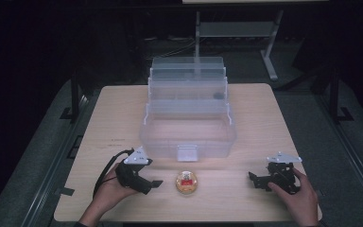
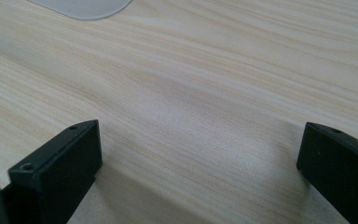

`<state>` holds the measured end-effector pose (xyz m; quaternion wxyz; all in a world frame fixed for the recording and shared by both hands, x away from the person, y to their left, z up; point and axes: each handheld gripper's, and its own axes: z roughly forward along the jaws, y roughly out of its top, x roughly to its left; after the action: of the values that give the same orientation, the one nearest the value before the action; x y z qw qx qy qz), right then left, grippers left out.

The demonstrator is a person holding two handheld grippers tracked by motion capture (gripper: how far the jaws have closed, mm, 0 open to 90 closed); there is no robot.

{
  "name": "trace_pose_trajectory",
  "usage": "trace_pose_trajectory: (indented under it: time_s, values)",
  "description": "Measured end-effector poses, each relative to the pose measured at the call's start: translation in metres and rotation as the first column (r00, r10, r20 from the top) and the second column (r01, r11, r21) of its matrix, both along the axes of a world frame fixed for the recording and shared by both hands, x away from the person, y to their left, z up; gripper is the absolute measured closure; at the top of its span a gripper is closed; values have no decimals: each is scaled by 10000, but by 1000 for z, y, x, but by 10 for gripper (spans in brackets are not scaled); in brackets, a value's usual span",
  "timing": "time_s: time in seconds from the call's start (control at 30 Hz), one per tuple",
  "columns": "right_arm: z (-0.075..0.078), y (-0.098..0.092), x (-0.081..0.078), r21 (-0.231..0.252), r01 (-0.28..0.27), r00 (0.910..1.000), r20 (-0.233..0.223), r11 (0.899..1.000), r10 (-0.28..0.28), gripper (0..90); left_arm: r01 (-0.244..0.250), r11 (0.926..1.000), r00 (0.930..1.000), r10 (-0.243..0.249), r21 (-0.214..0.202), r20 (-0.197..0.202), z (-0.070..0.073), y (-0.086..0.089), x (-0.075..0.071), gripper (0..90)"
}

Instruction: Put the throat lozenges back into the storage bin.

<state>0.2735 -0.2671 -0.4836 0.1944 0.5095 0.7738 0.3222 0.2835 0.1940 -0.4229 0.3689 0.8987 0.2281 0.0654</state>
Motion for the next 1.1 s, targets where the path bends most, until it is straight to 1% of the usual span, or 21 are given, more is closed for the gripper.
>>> trace_pose_trajectory:
  time_s: [0.23, 0.33, 0.37, 0.5, 0.57, 0.8, 0.87, 0.9, 0.93, 1.0, 1.1]
  values:
    - [0, 0, 0, 0, -1, 10000, 1, 10000, 1, 0, 269, 9996, 9996, -269, 55, -72, 2, -10, 1, 135]
    - [0, 0, 0, 0, 0, 10000, 1, 10000, 0, 0, 368, 9993, 9993, -367, 58, -101, 2, -15, 2, 135]
    - [0, 0, 0, 0, -3, 10000, 1, 10000, 3, 0, 446, 9989, 9990, -445, 141, -108, 2, -16, 2, 135]
    - [0, 0, 0, -2, -2, 10000, 2, 10000, 2, 0, 584, 9982, 9981, -581, 143, -205, 1, -24, 2, 135]
    - [0, 0, 0, -1, 0, 10000, 0, 10000, 0, 0, 738, 9968, 9970, -731, 292, -235, 1, -26, 3, 135]
    - [0, 0, 0, -1, -1, 10000, 1, 10000, 1, 0, 917, 9952, 9953, -905, 333, -349, -1, -36, 3, 135]
    - [0, 0, 0, -1, 0, 10000, 1, 10000, 0, 0, 1071, 9929, 9938, -1052, 514, -368, -2, -39, 3, 135]
    - [0, 0, 0, 2, 1, 10000, -3, 10000, -1, 0, 1024, 9937, 9942, -1006, 451, -389, -2, -41, 3, 135]
    - [0, 0, 0, 2, 5, 10000, -5, 10000, -5, 0, 1159, 9915, 9928, -1138, 594, -371, -2, -42, 4, 135]
    - [0, 0, 0, -1, 3, 10000, -3, 10000, -3, 0, 1128, 9922, 9931, -1109, 526, -382, -2, -45, 3, 135]
    - [0, 0, 0, 0, 2, 10000, -2, 10000, -2, 0, 1241, 9900, 9916, -1214, 663, -447, -3, -49, 4, 135]
